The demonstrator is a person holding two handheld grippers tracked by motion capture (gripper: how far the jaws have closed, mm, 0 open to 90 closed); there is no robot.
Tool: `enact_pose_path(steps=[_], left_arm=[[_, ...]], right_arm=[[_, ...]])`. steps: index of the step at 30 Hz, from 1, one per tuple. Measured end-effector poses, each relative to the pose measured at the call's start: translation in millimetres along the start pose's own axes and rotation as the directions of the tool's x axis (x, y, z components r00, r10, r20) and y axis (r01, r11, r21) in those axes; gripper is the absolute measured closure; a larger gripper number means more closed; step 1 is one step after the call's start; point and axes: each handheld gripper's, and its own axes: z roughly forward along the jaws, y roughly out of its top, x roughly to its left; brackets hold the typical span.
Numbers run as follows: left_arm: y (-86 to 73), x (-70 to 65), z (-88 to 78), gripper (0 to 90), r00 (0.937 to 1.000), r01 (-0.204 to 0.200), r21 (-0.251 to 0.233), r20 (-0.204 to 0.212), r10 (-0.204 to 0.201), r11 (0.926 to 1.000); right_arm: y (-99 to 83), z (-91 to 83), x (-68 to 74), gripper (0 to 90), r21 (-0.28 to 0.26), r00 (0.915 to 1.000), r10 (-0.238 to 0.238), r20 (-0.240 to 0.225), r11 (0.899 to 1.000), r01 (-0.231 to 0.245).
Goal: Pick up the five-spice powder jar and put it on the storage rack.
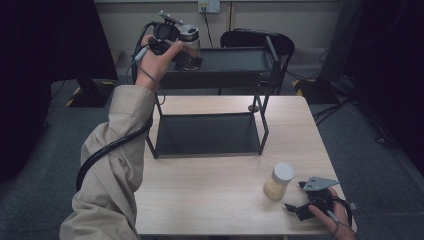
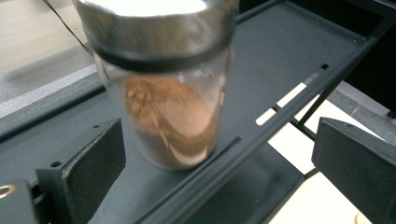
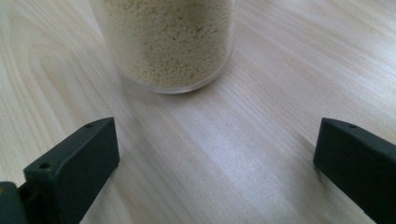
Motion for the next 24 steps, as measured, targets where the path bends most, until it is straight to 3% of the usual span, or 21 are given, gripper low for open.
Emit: enact_pose_path(steps=[14,24], left_arm=[[-30.4,-17.4,-0.4,2.7,0.9989,-0.026,-0.02,0.038,0.027,0.9995],[-47.2,-21.3,4.0,2.7,0.9971,-0.021,-0.03,0.073,0.023,0.9993]], right_arm=[[-0.1,0.0,0.0,0.0,-0.001,1.0,-0.001,0.0,1.0,0.001],[-0.1,0.0,0.0,0.0,-0.001,1.0,-0.001,0.0,1.0,0.001]])
